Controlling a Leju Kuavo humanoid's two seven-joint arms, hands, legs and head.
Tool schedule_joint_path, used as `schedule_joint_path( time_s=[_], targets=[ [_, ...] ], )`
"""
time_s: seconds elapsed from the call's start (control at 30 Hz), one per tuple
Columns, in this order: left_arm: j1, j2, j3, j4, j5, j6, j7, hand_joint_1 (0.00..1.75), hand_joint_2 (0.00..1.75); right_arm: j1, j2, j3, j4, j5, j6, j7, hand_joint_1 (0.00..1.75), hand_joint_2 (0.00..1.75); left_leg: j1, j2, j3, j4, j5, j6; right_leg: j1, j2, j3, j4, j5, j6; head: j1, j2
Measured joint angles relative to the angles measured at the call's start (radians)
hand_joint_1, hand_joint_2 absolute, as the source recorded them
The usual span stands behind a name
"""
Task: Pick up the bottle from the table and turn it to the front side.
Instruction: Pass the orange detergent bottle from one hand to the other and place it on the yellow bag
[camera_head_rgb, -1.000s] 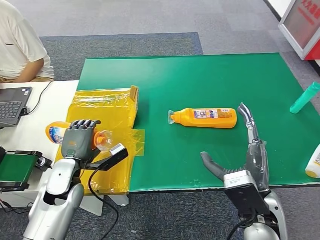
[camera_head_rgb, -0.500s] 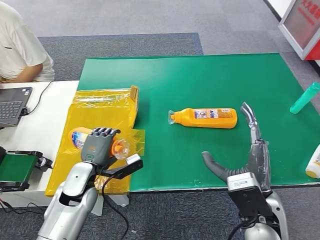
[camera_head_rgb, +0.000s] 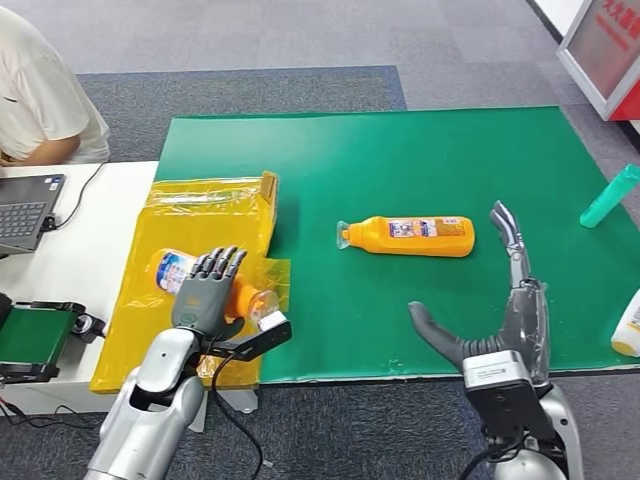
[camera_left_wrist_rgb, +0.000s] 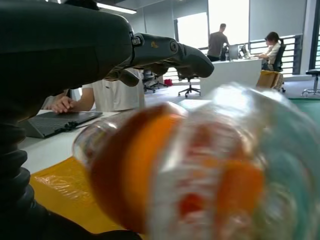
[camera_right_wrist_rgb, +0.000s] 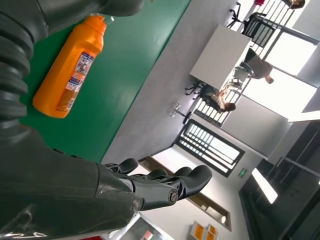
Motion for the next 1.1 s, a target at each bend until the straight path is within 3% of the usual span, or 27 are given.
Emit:
schedule_joint_path(
  time_s=[0.4, 0.87, 1.1],
  targets=[
    [0.001, -0.055, 0.088, 0.008, 0.094, 0.012, -0.052, 0.0, 1.75, 0.027, 0.0, -0.022, -0.008, 0.002, 0.024, 0.003, 0.0, 1.75, 0.0, 0.0, 0.0, 0.0, 0.0, 0.0, 0.0, 0.0, 0.0, 0.0, 0.0, 0.0, 0.0, 0.0],
    [0.002, -0.072, 0.117, 0.007, 0.119, 0.012, -0.063, 0.0, 1.75, 0.036, 0.003, -0.045, -0.022, 0.004, 0.029, 0.002, 0.0, 1.75, 0.0, 0.0, 0.0, 0.0, 0.0, 0.0, 0.0, 0.0, 0.0, 0.0, 0.0, 0.0, 0.0, 0.0],
    [0.026, -0.09, 0.148, -0.038, 0.284, 0.0, -0.113, 0.0, 1.75, 0.042, 0.006, -0.054, -0.025, 0.014, 0.034, 0.004, 0.0, 1.75, 0.0, 0.0, 0.0, 0.0, 0.0, 0.0, 0.0, 0.0, 0.0, 0.0, 0.0, 0.0, 0.0, 0.0]
  ],
)
